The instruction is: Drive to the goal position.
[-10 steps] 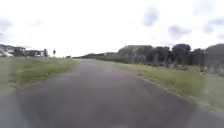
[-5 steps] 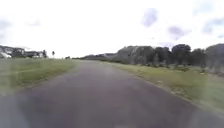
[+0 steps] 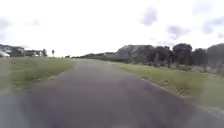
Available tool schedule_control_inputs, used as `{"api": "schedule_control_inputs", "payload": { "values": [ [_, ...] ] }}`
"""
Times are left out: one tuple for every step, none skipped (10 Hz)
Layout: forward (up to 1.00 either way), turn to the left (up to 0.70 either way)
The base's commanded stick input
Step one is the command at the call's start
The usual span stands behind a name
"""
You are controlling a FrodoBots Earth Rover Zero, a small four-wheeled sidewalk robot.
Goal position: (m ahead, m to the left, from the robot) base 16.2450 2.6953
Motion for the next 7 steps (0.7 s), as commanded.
{"api": "schedule_control_inputs", "payload": {
  "values": [
    [0.70, 0.00],
    [0.70, 0.00],
    [0.70, 0.00],
    [0.70, 0.00],
    [0.70, 0.00],
    [0.70, 0.00],
    [0.70, 0.00]
  ]
}}
